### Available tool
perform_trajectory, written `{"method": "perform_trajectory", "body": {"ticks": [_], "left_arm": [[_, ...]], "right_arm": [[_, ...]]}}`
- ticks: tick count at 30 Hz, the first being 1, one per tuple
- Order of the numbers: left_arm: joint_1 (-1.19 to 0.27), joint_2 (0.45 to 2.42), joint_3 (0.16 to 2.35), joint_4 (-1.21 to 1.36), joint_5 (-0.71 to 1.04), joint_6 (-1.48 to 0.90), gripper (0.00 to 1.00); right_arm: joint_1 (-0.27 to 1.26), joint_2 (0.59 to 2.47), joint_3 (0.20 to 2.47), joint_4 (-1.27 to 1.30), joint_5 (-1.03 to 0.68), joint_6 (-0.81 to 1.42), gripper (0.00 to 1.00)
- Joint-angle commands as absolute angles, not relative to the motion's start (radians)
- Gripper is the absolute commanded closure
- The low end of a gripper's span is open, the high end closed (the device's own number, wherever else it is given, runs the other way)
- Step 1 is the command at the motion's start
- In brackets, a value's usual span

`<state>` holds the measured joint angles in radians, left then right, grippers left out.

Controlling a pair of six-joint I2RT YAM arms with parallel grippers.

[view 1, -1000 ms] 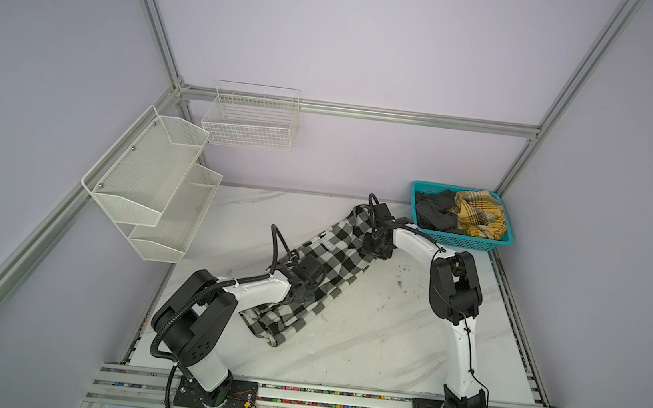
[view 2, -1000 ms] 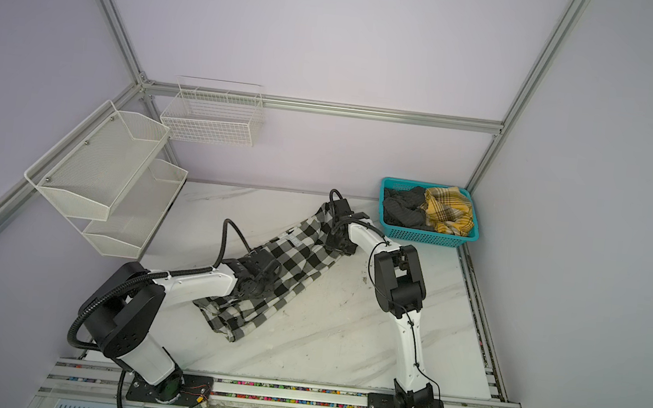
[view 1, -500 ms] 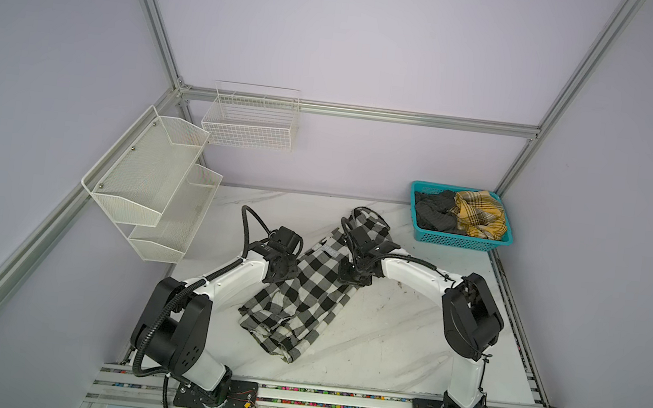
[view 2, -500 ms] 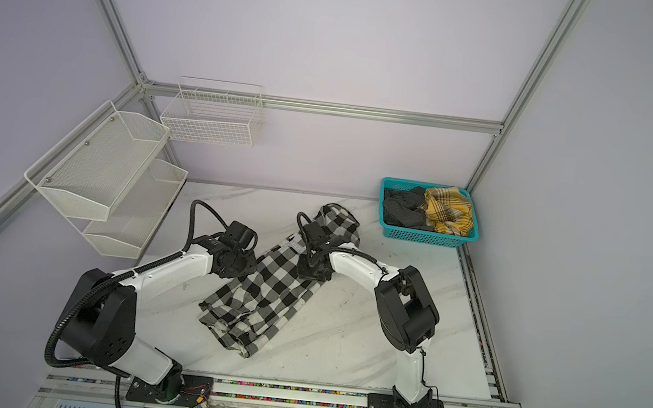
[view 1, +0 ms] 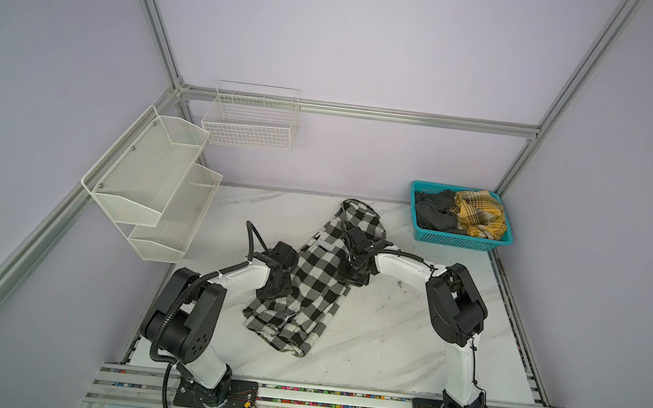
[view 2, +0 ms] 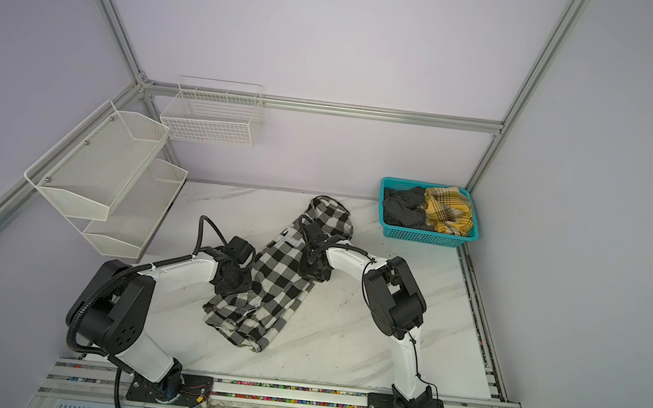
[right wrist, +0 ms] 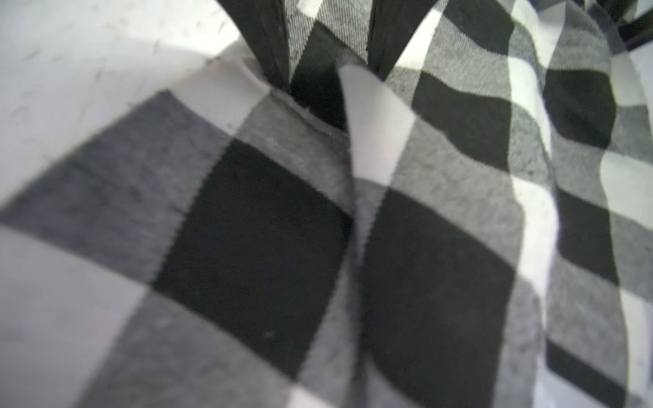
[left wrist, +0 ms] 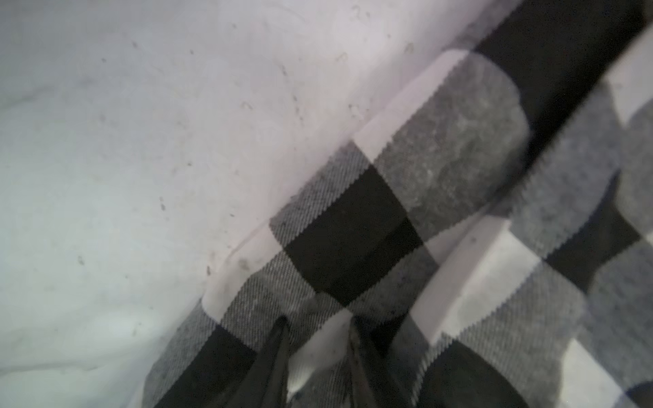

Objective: Fold and stack the long sleeve shirts

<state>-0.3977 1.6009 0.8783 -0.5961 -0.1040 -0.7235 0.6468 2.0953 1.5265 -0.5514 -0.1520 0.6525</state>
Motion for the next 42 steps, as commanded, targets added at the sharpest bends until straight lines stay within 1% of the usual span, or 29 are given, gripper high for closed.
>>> {"method": "perform_trajectory", "body": {"ticks": [1,3,6,9,11,12,13,15,16,18,21,25,27,30,32,33,36,39,40,42], "left_arm": [[-0.539,1.639,0.815,-0.578,-0.002,-0.814,0.72],[-0.655,1.648,0.843,-0.572,0.0,-0.881,0.72],[-0.755,1.646,0.902,-0.616,-0.053,-0.983,0.7],[-0.761,1.602,0.931,-0.687,-0.132,-1.097,0.68],[-0.759,1.578,0.972,-0.717,-0.174,-1.113,0.69],[-0.757,1.571,1.004,-0.737,-0.193,-1.105,0.68],[-0.757,1.569,1.036,-0.759,-0.208,-1.097,0.68],[-0.751,1.567,1.107,-0.801,-0.221,-1.076,0.68],[-0.746,1.561,1.137,-0.816,-0.221,-1.06,0.68],[-0.735,1.545,1.17,-0.812,-0.213,-1.025,0.68],[-0.688,1.525,1.187,-0.796,-0.132,-0.947,0.68],[-0.665,1.506,1.139,-0.704,-0.03,-0.867,0.64],[-0.661,1.534,1.113,-0.654,0.057,-0.834,0.66],[-0.661,1.578,1.092,-0.628,0.124,-0.819,0.7],[-0.661,1.579,1.079,-0.626,0.123,-0.816,0.7],[-0.661,1.574,1.071,-0.621,0.108,-0.813,0.7],[-0.654,1.573,1.037,-0.603,0.06,-0.806,0.7],[-0.643,1.606,1.015,-0.606,0.04,-0.812,0.71],[-0.643,1.618,1.01,-0.604,0.043,-0.813,0.71],[-0.644,1.644,1.005,-0.604,0.06,-0.809,0.72]], "right_arm": [[0.541,2.145,1.543,-0.616,-0.06,0.611,0.59],[0.511,2.145,1.59,-0.639,-0.072,0.558,0.56],[0.483,2.107,1.64,-0.672,-0.043,0.507,0.52],[0.419,2.049,1.667,-0.668,-0.031,0.49,0.51],[0.39,2.042,1.716,-0.671,-0.009,0.455,0.51],[0.379,2.05,1.753,-0.67,0.014,0.434,0.48],[0.373,2.068,1.786,-0.667,0.016,0.418,0.46],[0.361,2.124,1.871,-0.661,-0.044,0.397,0.46],[0.361,2.166,1.929,-0.666,-0.077,0.395,0.47],[0.361,2.251,2.039,-0.697,-0.088,0.406,0.5],[0.358,2.346,2.149,-0.741,-0.041,0.437,0.5],[0.358,2.369,2.172,-0.732,-0.018,0.414,0.48],[0.359,2.376,2.164,-0.713,-0.021,0.4,0.47],[0.36,2.393,2.148,-0.673,-0.098,0.363,0.47],[0.361,2.397,2.121,-0.631,-0.152,0.355,0.52],[0.361,2.399,2.109,-0.601,-0.18,0.355,0.58],[0.361,2.42,2.103,-0.534,-0.261,0.369,0.77],[0.361,2.459,2.154,-0.505,-0.343,0.361,0.97],[0.36,2.467,2.165,-0.487,-0.376,0.366,1.0],[0.362,2.48,2.185,-0.434,-0.449,0.407,1.0]]}}
